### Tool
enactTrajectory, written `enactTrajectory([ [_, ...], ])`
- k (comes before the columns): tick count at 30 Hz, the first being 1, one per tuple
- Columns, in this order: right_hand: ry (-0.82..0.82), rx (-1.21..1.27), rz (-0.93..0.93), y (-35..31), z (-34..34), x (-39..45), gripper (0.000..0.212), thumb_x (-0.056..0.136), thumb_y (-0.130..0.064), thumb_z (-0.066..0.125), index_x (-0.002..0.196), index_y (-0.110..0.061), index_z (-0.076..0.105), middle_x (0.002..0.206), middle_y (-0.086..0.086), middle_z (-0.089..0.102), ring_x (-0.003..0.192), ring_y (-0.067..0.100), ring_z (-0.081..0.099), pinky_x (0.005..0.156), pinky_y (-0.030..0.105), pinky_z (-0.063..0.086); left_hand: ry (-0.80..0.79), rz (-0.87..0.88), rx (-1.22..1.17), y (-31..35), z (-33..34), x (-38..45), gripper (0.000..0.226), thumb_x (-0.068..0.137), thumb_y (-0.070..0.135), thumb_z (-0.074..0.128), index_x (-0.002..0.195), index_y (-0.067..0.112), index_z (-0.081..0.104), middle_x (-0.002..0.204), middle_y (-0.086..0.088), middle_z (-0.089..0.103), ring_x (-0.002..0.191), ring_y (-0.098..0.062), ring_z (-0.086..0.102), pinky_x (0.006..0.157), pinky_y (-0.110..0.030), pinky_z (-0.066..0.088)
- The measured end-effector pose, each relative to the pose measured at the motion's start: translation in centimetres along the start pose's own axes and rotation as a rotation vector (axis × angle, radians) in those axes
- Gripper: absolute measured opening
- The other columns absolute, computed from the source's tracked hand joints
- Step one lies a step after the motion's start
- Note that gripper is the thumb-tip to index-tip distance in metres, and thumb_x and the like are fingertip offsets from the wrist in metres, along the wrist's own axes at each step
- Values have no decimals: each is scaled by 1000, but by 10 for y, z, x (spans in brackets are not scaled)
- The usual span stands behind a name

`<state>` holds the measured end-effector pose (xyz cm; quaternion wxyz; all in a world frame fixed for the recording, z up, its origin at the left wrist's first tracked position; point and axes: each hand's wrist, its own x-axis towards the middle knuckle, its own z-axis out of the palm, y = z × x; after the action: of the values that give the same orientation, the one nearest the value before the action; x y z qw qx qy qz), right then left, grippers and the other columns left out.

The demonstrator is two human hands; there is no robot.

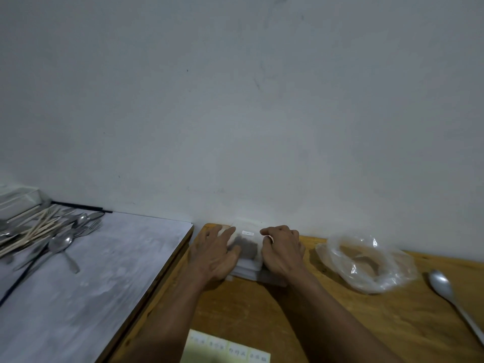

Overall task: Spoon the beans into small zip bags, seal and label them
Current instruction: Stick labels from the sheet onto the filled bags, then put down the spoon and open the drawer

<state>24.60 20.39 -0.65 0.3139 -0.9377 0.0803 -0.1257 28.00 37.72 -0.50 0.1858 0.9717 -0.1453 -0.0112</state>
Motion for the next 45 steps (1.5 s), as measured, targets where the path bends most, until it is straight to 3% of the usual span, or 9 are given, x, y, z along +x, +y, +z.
enactTrajectory([
  [9,28,167,-75,-3,-51,-72,31,100,-21,49,126,-17,67,128,5,62,116,18,57,99,29,43,219,106,-320,28,-15,-73,49,102,46,47,147,27,45,153,4,43,140,-16,38,115,-35,34],
  [14,76,262,-41,10,-96,-132,24,99,-23,57,118,-18,71,107,-9,65,82,-3,55,69,12,42,207,152,-365,65,-15,-111,47,101,43,53,143,22,51,148,0,51,135,-20,46,111,-40,41],
  [20,154,370,106,47,-144,-205,15,96,-25,64,108,-26,73,98,-18,68,90,1,62,75,22,51,156,221,-394,114,4,-161,47,98,43,59,140,24,54,145,3,54,132,-16,49,107,-39,45],
  [23,178,375,179,67,-158,-234,17,96,-23,64,111,-26,71,100,-17,67,94,2,61,83,29,54,95,235,-390,128,23,-187,47,98,44,59,141,30,51,146,8,49,131,-11,45,102,-29,39],
  [26,218,311,274,80,-151,-257,15,95,-20,64,107,-27,70,98,-16,64,93,4,60,82,29,54,75,231,-312,128,46,-206,44,100,45,53,142,30,50,142,12,46,122,-3,41,98,-23,34],
  [28,207,216,284,81,-135,-265,14,95,-23,63,106,-29,69,100,-15,64,93,5,61,83,29,56,109,214,-196,123,61,-208,40,104,36,47,140,21,52,144,3,51,128,-13,46,106,-29,36],
  [33,129,-103,64,60,-85,-259,26,100,-37,52,121,-30,65,118,-9,62,112,10,50,100,33,41,136,109,-30,108,87,-206,43,105,24,35,143,15,50,150,-4,49,141,-21,40,120,-39,29],
  [36,82,-249,-53,48,-69,-243,30,103,-40,45,122,-31,66,119,-5,62,114,17,46,95,38,31,139,132,-26,105,87,-207,44,104,22,35,145,13,48,153,-4,46,145,-19,36,123,-38,24],
  [45,109,-392,-118,54,-51,-234,32,105,-39,40,110,-29,70,107,-5,62,106,17,45,86,37,27,125,134,-46,103,87,-209,46,107,25,30,151,17,41,160,1,36,152,-13,22,127,-38,12],
])
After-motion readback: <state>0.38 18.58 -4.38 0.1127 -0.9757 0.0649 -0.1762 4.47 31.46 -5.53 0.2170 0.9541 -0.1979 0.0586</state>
